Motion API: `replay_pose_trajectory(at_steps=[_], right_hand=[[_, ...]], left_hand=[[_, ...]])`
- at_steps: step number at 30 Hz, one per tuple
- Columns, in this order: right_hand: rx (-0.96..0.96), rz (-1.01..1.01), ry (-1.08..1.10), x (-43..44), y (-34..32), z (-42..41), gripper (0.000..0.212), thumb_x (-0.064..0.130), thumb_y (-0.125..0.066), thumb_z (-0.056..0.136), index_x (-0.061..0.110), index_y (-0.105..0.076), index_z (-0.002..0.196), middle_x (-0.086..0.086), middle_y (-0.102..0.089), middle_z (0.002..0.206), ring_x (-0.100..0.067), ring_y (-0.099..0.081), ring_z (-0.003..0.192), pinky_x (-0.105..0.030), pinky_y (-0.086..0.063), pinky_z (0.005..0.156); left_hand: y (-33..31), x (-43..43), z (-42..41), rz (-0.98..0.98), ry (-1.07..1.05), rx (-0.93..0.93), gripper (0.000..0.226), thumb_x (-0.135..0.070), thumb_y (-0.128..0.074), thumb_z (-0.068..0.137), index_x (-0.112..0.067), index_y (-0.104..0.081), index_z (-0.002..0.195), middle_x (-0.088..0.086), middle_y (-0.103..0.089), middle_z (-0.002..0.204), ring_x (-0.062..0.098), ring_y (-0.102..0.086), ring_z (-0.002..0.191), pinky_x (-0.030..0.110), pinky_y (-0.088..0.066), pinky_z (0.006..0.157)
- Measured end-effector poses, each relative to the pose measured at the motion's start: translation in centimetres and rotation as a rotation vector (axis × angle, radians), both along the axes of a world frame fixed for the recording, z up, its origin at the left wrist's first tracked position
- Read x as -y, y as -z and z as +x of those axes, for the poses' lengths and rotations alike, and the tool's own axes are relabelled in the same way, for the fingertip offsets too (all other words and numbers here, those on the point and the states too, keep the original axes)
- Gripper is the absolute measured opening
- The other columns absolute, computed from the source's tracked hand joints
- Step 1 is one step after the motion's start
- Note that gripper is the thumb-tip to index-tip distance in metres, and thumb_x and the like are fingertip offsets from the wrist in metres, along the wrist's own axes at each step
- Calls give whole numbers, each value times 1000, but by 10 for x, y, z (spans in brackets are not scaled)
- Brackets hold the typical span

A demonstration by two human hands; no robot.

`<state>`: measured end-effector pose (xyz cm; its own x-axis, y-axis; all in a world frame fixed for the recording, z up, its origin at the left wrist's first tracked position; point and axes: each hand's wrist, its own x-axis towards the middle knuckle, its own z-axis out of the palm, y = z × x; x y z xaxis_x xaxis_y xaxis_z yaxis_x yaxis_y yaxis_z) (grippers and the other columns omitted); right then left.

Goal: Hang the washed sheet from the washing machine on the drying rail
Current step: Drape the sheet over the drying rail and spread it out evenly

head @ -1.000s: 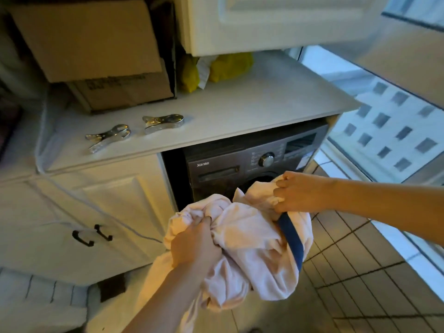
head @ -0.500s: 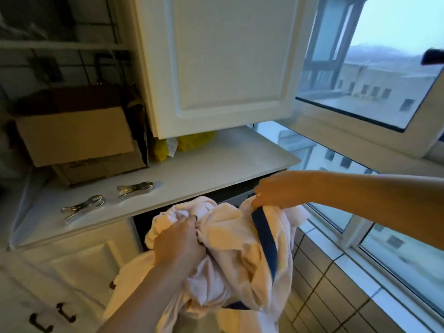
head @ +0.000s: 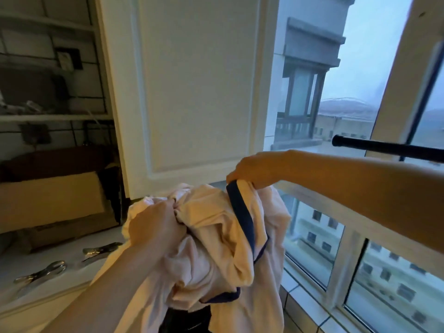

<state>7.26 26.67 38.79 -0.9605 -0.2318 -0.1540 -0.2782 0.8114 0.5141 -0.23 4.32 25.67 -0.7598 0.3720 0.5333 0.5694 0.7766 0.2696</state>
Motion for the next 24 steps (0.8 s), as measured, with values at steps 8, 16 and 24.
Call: replay_pose_trajectory(at_steps=[8,16,24], right_hand=[[-399,-185,136,-44,-85,9,19,22,-49,94,26,-55,111,7,-56,90,-16,-54,80,-18,-35,57],[-821,-355,376,-105,-139,29,24,40,-40,93,24,-57,96,-4,-61,89,-26,-58,79,-35,-47,70],[-952,-203,525,-148,-160,71,48,53,-34,95,13,-58,107,-4,-57,97,-17,-48,79,-27,-32,72]], left_hand=[[-88,-31,-9,82,11,-86,19,-44,-52,78,-28,-60,85,-1,-61,77,25,-59,73,32,-51,59],[-157,-69,-7,166,-15,-234,27,-40,-55,78,-20,-61,95,6,-64,85,31,-61,76,31,-40,56],[-201,-109,12,184,22,-353,29,-37,-55,80,-17,-62,100,11,-64,93,35,-64,80,30,-40,58]])
